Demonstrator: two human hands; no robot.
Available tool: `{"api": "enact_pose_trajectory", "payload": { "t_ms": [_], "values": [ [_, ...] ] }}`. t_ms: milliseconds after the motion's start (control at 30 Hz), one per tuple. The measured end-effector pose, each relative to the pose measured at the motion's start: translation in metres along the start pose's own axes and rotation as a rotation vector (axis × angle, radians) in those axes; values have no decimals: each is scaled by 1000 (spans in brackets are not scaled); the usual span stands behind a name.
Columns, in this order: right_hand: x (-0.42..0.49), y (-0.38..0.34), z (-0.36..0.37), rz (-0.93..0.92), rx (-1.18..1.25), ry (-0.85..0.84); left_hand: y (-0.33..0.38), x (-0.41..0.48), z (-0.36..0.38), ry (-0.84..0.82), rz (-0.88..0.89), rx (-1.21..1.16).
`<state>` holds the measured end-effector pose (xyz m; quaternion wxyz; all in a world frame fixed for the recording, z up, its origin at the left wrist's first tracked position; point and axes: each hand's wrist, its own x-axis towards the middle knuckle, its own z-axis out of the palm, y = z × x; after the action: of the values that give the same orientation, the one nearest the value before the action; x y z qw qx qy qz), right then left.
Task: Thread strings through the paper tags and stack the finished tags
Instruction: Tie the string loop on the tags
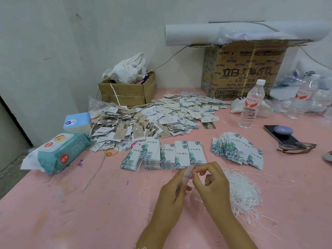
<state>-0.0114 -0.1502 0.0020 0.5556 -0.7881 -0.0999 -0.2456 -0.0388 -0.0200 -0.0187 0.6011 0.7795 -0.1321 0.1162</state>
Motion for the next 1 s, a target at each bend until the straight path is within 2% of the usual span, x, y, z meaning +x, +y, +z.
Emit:
{"api": "enact_pose_trajectory", "payload": {
  "t_ms": [133,333,467,533,700,867,1000],
  "values": [
    [2,1,-1,44,34,20,1,1,-1,-2,1,-7],
    [1,-2,-3,-18,-42,-39,2,0,-1,-35,-29,-53],
    [2,-2,-3,-11,-38,3,4,0,0,-46,-46,-96],
    [3,-2,-4,-7,-46,23,7,1,1,-30,-72,-145],
    [-3,-3,-2,-15,-22,-51,4,4,3,50,-201,-329],
    [-5,-5,0,110,100,-4,12,6,2,103,-300,-583],
    [-8,-8,1,84,118,-56,14,5,4,73,-288,-555]
  ]
}}
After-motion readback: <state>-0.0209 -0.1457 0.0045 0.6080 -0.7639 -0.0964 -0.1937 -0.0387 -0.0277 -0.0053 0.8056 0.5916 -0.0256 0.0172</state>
